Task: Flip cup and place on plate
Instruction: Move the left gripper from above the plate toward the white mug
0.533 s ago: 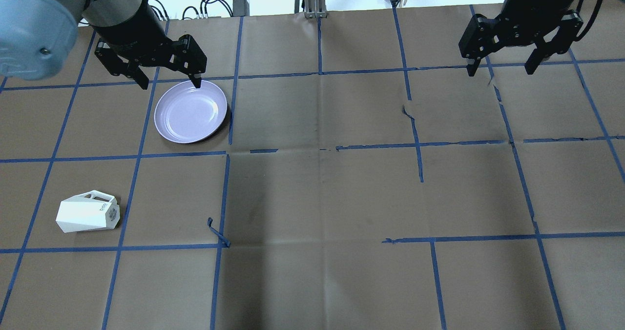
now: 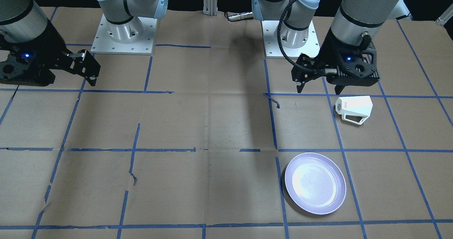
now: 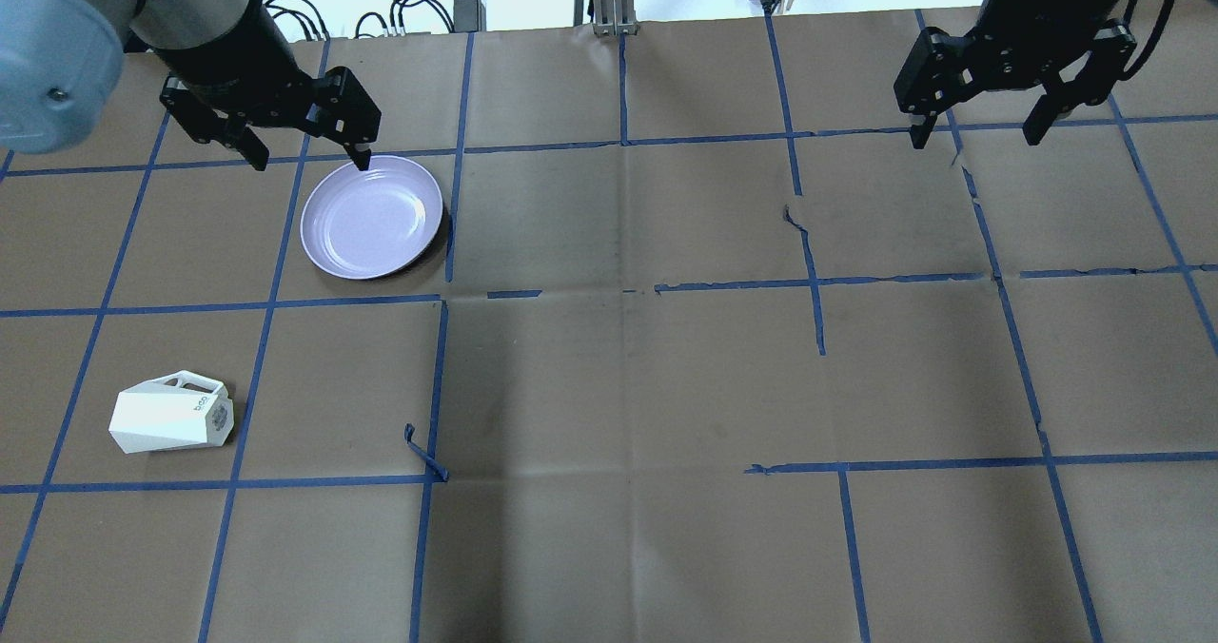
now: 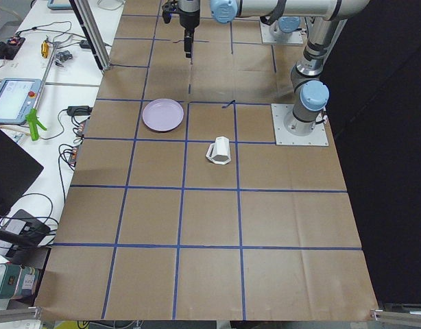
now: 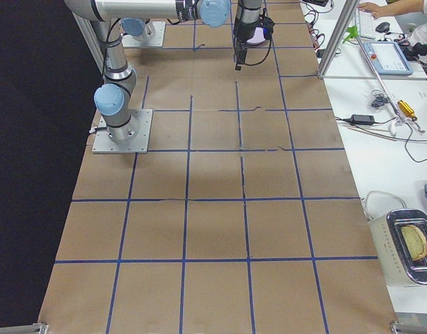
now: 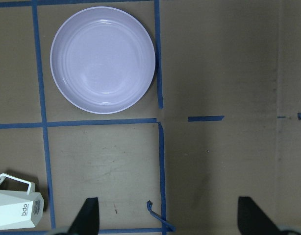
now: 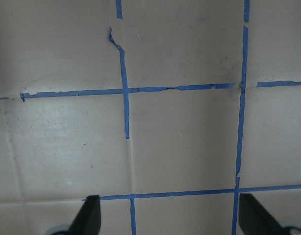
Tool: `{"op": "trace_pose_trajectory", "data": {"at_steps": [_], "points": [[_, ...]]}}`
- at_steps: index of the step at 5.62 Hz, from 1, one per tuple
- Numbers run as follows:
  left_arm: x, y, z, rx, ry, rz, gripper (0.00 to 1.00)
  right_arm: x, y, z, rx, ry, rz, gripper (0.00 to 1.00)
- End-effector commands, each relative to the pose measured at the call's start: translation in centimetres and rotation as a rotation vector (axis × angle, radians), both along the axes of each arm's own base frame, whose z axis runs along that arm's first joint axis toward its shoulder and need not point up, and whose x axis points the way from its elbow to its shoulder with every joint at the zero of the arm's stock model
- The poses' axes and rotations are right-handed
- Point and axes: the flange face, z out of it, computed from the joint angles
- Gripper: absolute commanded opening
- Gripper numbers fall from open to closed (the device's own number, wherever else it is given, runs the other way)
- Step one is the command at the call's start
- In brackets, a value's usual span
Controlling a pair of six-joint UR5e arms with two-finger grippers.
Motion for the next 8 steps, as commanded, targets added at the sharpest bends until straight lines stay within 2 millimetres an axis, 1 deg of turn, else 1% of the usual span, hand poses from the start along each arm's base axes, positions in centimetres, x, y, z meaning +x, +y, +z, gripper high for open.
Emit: {"op": "trace_pose_trajectory", "data": {"at_steps": [1,2,3,4,5,6,7,8], "points": [[7.2,0.4,0.7,0.009,-0.009,-0.067,0.98,0.0,0.0,0.0,0.0,0.0,0.0,1.0],[10.9,0.5,0.5,0.03,-0.004,-0.074,0.98,0.0,0.0,0.0,0.0,0.0,0.0,1.0],[15.4,0.8,0.1,0.043,0.004,-0.107,0.98,0.0,0.0,0.0,0.0,0.0,0.0,1.0],[20.7,1.3,-0.6,0.058,0.013,-0.164,0.98,0.0,0.0,0.0,0.0,0.0,0.0,1.0],[26.1,2.4,-1.8,0.073,0.035,-0.204,0.98,0.0,0.0,0.0,0.0,0.0,0.0,1.0],[30.6,3.6,-4.1,0.077,0.094,-0.224,0.98,0.0,0.0,0.0,0.0,0.0,0.0,1.0],[34.7,4.7,-7.0,0.064,0.176,-0.233,0.98,0.0,0.0,0.0,0.0,0.0,0.0,1.0],[39.1,5.4,-10.4,0.035,0.274,-0.203,0.98,0.0,0.0,0.0,0.0,0.0,0.0,1.0]]}}
